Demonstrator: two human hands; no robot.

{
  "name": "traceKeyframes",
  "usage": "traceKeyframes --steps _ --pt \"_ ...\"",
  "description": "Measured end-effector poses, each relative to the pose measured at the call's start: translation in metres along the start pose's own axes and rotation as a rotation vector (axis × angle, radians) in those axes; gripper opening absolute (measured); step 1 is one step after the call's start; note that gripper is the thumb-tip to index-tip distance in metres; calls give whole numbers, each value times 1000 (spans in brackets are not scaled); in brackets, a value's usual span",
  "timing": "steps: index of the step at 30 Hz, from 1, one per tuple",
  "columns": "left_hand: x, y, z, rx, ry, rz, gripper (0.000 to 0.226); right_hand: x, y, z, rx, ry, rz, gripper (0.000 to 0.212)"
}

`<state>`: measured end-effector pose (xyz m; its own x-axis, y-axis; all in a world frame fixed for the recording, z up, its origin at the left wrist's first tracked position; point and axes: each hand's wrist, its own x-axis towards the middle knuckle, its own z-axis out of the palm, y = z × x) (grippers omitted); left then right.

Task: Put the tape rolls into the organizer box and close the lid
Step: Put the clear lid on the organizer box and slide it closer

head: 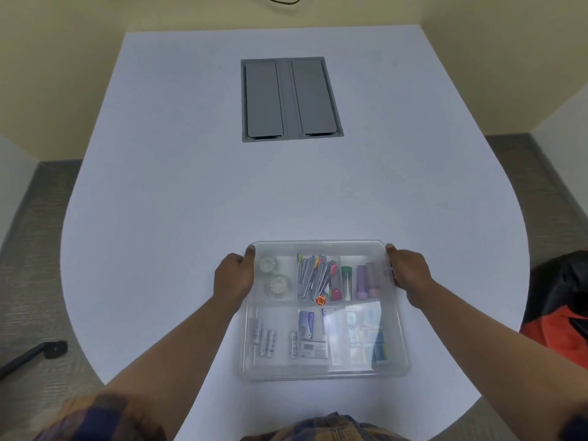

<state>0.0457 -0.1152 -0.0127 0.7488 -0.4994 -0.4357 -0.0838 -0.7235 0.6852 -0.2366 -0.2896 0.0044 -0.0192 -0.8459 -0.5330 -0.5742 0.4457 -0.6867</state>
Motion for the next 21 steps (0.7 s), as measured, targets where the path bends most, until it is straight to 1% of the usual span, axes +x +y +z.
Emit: traceKeyframes --steps 4,7,9,12,16,19,21 --pt "15 10 7 -21 -18 -31 56 16 -6 10 -18 9 28 51" --pt "26 12 13 -95 -53 -98 58 23 -6 15 60 -6 128 52" --pt "29 12 16 -120 -77 -113 56 26 -6 19 115 -13 191 59" --pt "31 11 20 -201 -77 -56 52 31 -1 26 113 -27 176 60" --pt "30 8 20 -282 -68 50 53 35 3 28 120 -38 178 60" --pt "31 6 20 -339 -65 54 55 37 3 28 123 -31 187 61" --pt "32 6 21 -365 -75 37 57 39 4 29 122 -15 201 67"
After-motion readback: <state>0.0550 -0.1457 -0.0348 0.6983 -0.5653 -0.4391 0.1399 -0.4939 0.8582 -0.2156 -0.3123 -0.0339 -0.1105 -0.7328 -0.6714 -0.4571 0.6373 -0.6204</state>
